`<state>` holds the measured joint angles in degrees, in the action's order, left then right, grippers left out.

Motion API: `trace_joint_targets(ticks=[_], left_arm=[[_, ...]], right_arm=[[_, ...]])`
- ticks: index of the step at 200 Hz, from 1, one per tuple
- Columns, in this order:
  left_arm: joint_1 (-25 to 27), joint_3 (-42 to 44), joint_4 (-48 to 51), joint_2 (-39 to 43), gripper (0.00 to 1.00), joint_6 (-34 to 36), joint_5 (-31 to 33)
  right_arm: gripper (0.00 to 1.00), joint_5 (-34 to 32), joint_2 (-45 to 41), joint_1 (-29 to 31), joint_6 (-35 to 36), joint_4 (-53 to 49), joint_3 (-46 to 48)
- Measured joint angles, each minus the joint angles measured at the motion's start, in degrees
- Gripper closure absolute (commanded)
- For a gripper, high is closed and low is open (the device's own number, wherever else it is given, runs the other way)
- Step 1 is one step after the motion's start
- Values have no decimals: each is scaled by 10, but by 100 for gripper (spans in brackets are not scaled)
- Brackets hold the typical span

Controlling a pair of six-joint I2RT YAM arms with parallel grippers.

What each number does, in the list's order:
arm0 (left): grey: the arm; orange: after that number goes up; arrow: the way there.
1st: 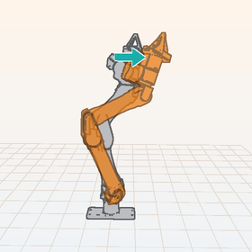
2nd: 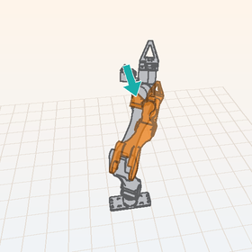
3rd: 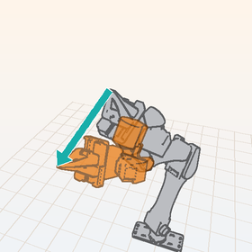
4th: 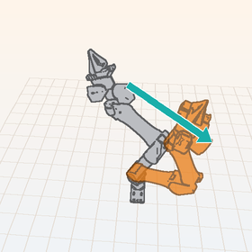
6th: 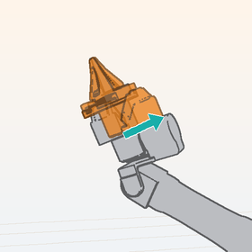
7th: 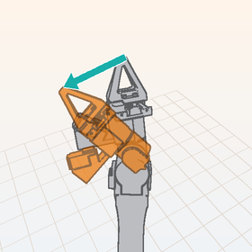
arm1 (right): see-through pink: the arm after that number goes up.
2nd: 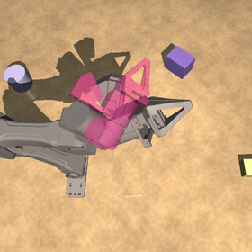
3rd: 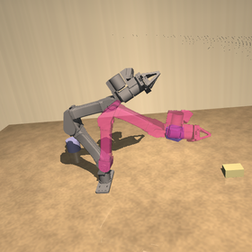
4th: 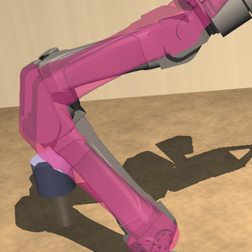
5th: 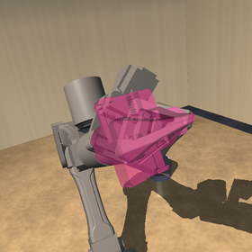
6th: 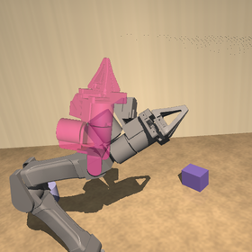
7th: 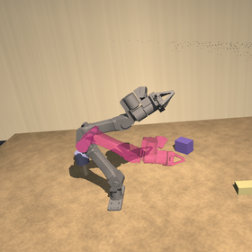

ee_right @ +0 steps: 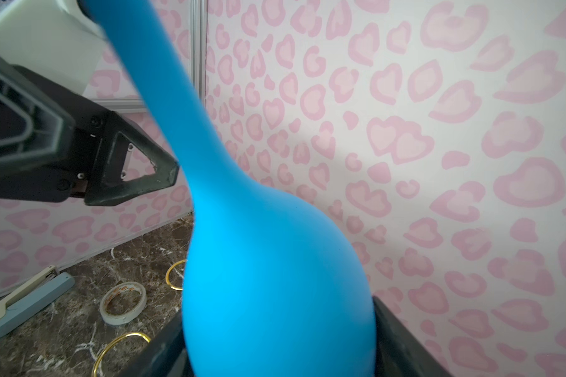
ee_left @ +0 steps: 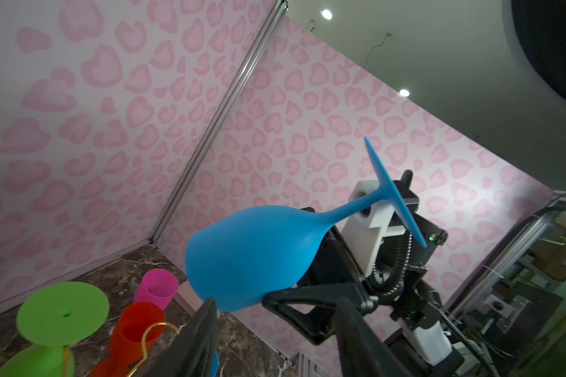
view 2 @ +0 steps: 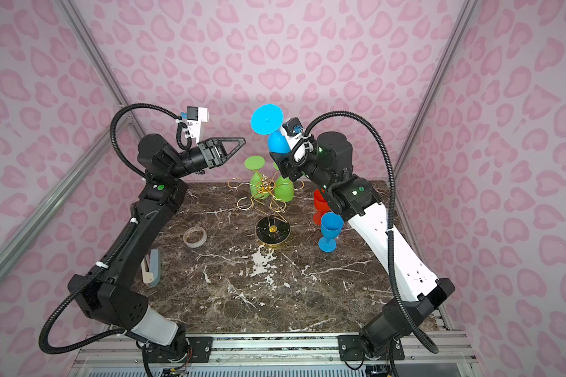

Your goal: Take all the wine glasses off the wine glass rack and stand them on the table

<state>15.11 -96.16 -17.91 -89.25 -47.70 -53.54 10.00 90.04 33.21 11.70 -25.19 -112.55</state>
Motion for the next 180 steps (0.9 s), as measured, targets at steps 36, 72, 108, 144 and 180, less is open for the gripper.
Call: trace_joint_targets(ticks=[36,72,108,144,180], left_arm=[[7,94,24,75,44,221,122],[23,149,3,115,51,451,178],[37,164,7,120,51,655,179],[38,167,7,122,52,779,166],[39,156,16,113,54,845,143]], right_arm=[[29,1,40,-15,-24,-144,-87],[31,7,59,-12,-42,-235,-125],[32,10,73,-6,-51,-290,-144],[32,21,89,9,-51,-324,-155],[33,24,100,19,-51,-344,-159]])
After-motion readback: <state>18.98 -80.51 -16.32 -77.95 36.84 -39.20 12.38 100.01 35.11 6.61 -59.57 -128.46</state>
